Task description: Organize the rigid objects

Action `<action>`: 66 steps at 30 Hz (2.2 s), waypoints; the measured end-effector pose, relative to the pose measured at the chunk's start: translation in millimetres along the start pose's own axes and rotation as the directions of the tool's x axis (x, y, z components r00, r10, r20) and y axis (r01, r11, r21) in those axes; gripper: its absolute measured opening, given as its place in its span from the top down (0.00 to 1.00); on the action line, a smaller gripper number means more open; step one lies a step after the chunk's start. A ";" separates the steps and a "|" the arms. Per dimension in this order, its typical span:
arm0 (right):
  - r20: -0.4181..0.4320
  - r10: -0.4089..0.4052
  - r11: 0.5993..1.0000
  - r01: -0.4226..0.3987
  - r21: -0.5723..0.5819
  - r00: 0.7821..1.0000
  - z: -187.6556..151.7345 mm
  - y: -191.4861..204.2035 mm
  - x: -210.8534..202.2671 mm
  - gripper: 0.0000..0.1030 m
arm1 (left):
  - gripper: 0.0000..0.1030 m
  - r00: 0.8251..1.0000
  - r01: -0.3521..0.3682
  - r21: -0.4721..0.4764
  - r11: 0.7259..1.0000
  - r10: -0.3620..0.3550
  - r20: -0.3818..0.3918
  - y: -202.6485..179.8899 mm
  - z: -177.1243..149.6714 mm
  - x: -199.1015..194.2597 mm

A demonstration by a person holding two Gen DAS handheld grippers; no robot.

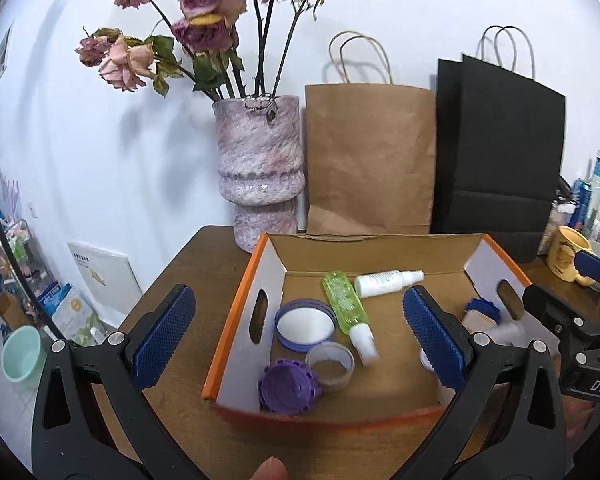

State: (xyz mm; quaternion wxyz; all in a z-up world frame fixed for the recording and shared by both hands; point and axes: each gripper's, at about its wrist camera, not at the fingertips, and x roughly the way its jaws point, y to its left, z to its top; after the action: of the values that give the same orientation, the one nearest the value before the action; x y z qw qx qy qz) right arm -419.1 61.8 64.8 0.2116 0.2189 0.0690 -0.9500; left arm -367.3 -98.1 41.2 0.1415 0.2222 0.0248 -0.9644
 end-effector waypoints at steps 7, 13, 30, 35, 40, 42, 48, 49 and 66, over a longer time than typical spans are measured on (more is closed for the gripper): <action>0.026 0.015 1.000 -0.015 -0.011 1.000 -12.1 7.8 -44.4 0.00 | 0.00 0.999 0.038 0.025 0.999 -0.038 0.018 0.3 -15.6 -43.5; 0.018 0.026 1.000 -0.026 -0.006 0.999 -25.3 15.4 -82.2 0.00 | 0.00 0.998 0.056 0.031 0.998 -0.057 0.032 3.9 -28.6 -82.9; 0.015 -0.002 1.000 0.002 -0.001 1.000 -70.1 35.2 -188.0 0.00 | 0.00 0.996 0.082 0.052 0.995 -0.084 0.026 4.8 -80.1 -183.6; 0.000 -0.010 1.000 0.010 0.010 1.000 -87.8 35.9 -207.1 0.00 | 0.00 0.996 0.090 0.044 0.995 -0.090 0.010 8.0 -93.6 -198.2; -0.013 -0.018 1.000 0.018 0.018 1.000 -101.1 35.6 -221.1 0.00 | 0.00 0.996 0.094 0.044 0.995 -0.095 0.001 8.8 -104.3 -210.4; -0.016 -0.017 1.000 0.017 0.019 1.000 -103.6 36.3 -224.2 0.00 | 0.00 0.995 0.096 0.044 0.994 -0.096 0.000 8.7 -107.0 -214.6; -0.015 -0.016 1.000 0.016 0.022 1.000 -109.2 36.4 -233.2 0.00 | 0.00 0.995 0.104 0.050 0.993 -0.104 0.000 7.8 -110.0 -221.5; -0.014 -0.016 1.000 0.016 0.023 1.000 -109.2 36.4 -234.1 0.00 | 0.00 0.995 0.104 0.050 0.993 -0.104 0.001 7.8 -110.0 -222.3; -0.007 -0.017 1.000 0.017 0.026 1.000 -108.4 36.1 -239.9 0.00 | 0.00 0.994 0.107 0.048 0.993 -0.108 0.004 7.2 -110.7 -226.7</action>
State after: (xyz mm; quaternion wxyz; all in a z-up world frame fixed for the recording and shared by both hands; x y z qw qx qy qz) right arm -166.2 142.7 73.2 0.2002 0.2242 0.0592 -0.9519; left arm -123.4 -33.4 40.4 0.0841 0.2204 0.0133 -0.9717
